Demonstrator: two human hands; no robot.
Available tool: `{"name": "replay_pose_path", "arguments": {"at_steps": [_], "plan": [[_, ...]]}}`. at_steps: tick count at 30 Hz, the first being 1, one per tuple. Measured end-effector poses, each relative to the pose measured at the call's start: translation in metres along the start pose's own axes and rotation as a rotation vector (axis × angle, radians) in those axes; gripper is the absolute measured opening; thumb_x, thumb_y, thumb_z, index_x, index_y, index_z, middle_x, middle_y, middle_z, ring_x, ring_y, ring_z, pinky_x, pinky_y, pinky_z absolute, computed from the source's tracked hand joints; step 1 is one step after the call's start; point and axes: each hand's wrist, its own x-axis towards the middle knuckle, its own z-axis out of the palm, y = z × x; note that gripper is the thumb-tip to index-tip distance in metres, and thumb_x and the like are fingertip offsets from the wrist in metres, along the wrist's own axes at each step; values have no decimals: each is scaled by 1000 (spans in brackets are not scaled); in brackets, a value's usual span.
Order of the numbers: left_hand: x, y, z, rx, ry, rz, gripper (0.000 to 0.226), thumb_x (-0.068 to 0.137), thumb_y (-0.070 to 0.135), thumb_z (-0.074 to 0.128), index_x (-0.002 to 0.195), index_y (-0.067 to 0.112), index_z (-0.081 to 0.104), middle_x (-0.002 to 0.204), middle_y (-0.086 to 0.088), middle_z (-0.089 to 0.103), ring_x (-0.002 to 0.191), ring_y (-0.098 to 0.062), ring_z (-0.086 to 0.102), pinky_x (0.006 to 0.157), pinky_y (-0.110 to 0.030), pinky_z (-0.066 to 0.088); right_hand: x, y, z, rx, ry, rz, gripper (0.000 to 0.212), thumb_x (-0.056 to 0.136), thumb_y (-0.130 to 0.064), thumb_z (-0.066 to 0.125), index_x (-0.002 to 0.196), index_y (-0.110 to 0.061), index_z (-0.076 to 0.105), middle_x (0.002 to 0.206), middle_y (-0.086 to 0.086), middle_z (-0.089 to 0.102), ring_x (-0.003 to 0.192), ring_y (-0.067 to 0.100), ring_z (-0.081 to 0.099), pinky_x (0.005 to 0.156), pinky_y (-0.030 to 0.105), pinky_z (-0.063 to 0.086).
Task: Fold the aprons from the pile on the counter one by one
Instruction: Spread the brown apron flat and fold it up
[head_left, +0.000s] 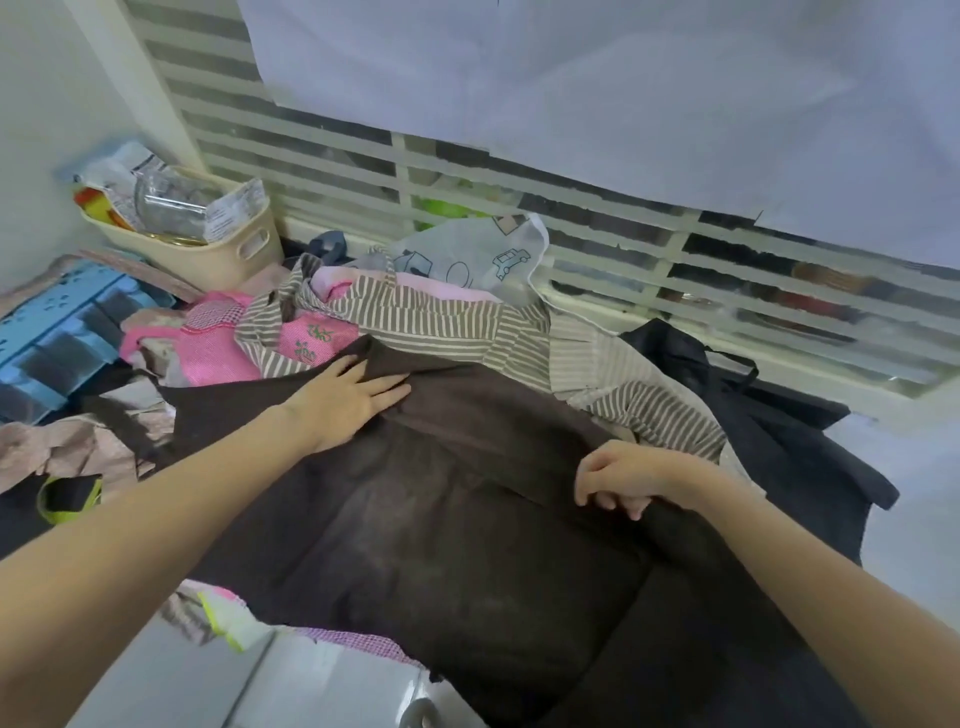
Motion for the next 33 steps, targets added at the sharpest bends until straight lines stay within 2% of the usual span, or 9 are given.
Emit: {"name": "replay_pose_path", "arguments": {"at_steps": [2, 5, 9, 11, 14, 18, 22, 27, 33], "plan": [[-7, 9, -3, -74, 54, -5, 66, 98, 16, 33, 150, 29, -5, 158, 7, -10, 136, -26, 29, 113, -34, 16, 16, 20, 2, -206, 261, 87, 15, 94, -17, 49, 87, -12, 61, 83, 5, 57, 65, 17, 52, 61, 26, 44], [-8, 21, -4, -208, 213, 77, 50, 100, 24, 34, 149, 28, 22, 158, 6, 10, 114, -21, 46, 101, -31, 32, 30, 34, 13, -280, 355, 158, 16, 94, -24, 50, 86, -14, 59, 97, 7, 60, 90, 28, 57, 83, 37, 46], [-6, 19, -6, -498, 267, 36, 30, 97, 29, 44, 116, 19, 66, 148, 5, 38, 127, -13, 42, 102, -24, 30, 21, 43, 16, -45, 781, 140, 17, 93, -21, 48, 87, -5, 53, 90, 15, 62, 87, 35, 63, 76, 37, 50], [-4, 12, -7, -644, 298, -72, 27, 95, 28, 51, 100, 13, 73, 138, 4, 50, 122, -15, 48, 98, -25, 34, 13, 46, 11, -151, 899, 137, 25, 91, -21, 55, 108, -4, 48, 110, 20, 57, 96, 37, 59, 78, 39, 49], [1, 7, -11, -820, 411, -222, 21, 91, 23, 57, 96, 10, 73, 124, -3, 62, 113, -21, 56, 97, -32, 39, 12, 43, 9, -410, 695, 274, 59, 86, -35, 65, 130, -8, 37, 132, 16, 40, 112, 34, 54, 80, 38, 47], [17, 6, -23, -1031, 596, -418, 18, 89, 10, 58, 101, 11, 70, 111, -7, 64, 105, -22, 57, 91, -28, 38, 23, 39, 10, -689, 766, 235, 26, 96, -15, 48, 121, -10, 54, 119, 9, 55, 104, 28, 60, 77, 33, 46], [35, 7, -30, -1095, 657, -615, 29, 85, -2, 55, 108, 10, 68, 111, -14, 57, 104, -26, 55, 90, -29, 38, 27, 41, -29, -715, 759, 221, 24, 95, -8, 44, 114, -8, 59, 113, 8, 61, 104, 27, 60, 78, 34, 46], [32, 12, -25, -934, 492, -597, 48, 81, -5, 53, 126, 14, 55, 119, -15, 43, 103, -37, 54, 90, -43, 44, 31, 46, -92, -547, 932, 187, 18, 91, -6, 50, 107, -6, 58, 106, 15, 60, 96, 32, 59, 71, 36, 43], [27, 16, -16, -637, 323, -490, 65, 83, 2, 57, 143, 18, 37, 139, -7, 34, 104, -39, 57, 81, -46, 48, 53, 48, -68, -609, 610, 170, 50, 88, -20, 59, 132, -10, 39, 124, 12, 52, 107, 32, 56, 72, 34, 42]]}}
